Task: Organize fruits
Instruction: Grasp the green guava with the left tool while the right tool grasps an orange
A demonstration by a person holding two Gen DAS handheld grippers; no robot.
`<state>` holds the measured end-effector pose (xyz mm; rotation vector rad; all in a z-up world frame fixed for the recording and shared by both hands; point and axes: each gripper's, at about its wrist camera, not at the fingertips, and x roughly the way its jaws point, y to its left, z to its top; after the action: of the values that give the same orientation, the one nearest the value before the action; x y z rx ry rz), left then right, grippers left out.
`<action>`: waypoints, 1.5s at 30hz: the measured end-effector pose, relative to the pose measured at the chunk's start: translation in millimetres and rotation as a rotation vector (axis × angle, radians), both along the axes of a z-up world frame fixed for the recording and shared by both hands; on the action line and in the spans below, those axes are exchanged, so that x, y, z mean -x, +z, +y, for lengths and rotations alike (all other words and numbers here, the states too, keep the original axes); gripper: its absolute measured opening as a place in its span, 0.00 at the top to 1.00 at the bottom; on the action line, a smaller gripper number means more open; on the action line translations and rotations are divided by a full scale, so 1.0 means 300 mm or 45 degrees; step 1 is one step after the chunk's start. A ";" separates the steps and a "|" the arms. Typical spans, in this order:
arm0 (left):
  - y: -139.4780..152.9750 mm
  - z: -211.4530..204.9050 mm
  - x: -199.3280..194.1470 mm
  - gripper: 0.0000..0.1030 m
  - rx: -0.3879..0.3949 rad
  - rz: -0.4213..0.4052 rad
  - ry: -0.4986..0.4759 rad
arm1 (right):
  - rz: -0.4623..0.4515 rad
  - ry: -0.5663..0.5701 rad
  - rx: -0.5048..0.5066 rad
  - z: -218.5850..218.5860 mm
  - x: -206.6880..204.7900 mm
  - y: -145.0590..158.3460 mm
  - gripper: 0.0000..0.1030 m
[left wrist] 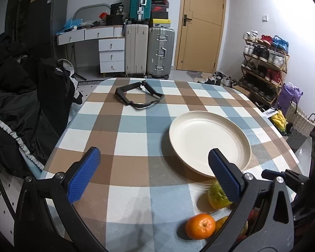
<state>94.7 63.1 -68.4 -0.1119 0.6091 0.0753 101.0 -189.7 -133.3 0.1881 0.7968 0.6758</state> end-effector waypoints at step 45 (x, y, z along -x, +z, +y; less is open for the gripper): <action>-0.100 -0.165 -0.090 0.01 0.140 0.373 -0.325 | -0.005 -0.087 -0.086 -0.140 0.022 0.005 0.60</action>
<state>121.8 13.7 -98.5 -0.1299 0.9154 -0.1923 94.3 -231.7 -131.7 0.2742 0.7613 0.6390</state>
